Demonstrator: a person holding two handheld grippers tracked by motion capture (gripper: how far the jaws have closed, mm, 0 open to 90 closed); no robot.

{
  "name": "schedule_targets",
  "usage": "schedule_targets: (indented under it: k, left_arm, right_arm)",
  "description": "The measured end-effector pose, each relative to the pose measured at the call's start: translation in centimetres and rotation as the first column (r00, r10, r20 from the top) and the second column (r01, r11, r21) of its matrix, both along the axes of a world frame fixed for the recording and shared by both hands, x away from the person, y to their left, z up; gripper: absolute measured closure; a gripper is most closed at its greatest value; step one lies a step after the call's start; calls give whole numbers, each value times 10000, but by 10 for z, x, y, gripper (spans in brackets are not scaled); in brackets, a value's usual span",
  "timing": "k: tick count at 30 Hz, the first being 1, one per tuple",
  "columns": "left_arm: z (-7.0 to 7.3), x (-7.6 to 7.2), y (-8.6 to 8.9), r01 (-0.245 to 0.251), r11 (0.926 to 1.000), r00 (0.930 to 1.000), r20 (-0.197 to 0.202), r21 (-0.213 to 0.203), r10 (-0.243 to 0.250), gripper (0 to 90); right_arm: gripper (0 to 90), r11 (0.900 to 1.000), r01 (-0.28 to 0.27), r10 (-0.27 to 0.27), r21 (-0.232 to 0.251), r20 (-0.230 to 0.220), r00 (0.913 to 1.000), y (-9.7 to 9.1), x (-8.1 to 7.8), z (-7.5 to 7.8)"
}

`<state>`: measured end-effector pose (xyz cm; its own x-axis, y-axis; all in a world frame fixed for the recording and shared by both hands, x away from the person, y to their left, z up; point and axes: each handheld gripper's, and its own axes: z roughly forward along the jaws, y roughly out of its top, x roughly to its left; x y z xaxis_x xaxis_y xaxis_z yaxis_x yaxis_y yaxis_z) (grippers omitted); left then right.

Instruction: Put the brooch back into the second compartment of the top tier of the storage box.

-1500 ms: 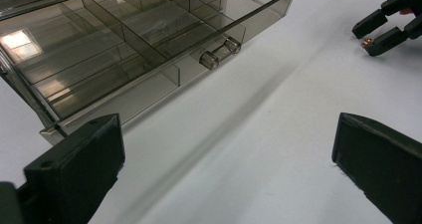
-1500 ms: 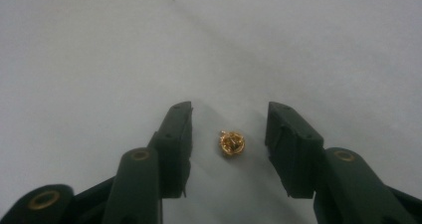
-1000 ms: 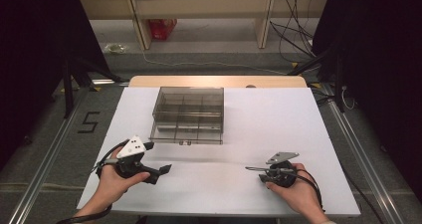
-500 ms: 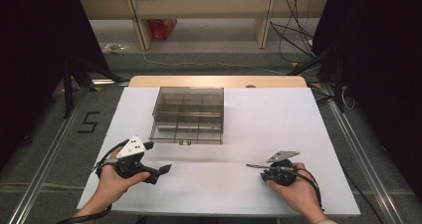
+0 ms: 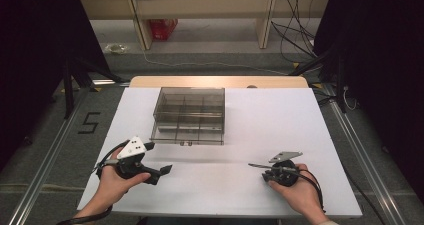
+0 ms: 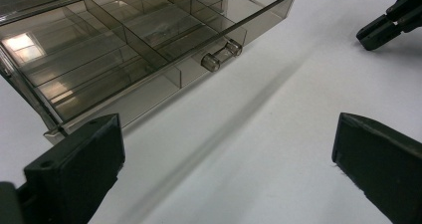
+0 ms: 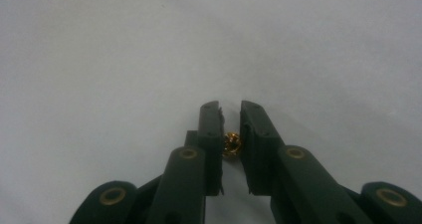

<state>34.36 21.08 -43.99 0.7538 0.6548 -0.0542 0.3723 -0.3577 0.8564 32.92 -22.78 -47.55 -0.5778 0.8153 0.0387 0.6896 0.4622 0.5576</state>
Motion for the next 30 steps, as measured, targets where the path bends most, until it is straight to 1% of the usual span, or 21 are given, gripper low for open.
schedule_targets:
  k: [11,18,23,30]
  left_arm:
    - [0,0,0,7,10000,10000,-9,7,-7,0]
    - [0,0,1,6,10000,10000,-15,18,-6,0]
    - [0,0,1,-12,10000,10000,-22,18,12,0]
    - [0,0,1,-10,10000,10000,-21,9,10,0]
  right_arm:
    - [807,9998,70,-70,171,-14,10000,-1,0,1]
    - [807,9990,96,-110,446,327,9994,-2,-1,6]
    - [807,9978,83,-130,663,701,9975,-1,-3,11]
    - [807,9962,43,-128,868,969,9952,-2,-3,14]
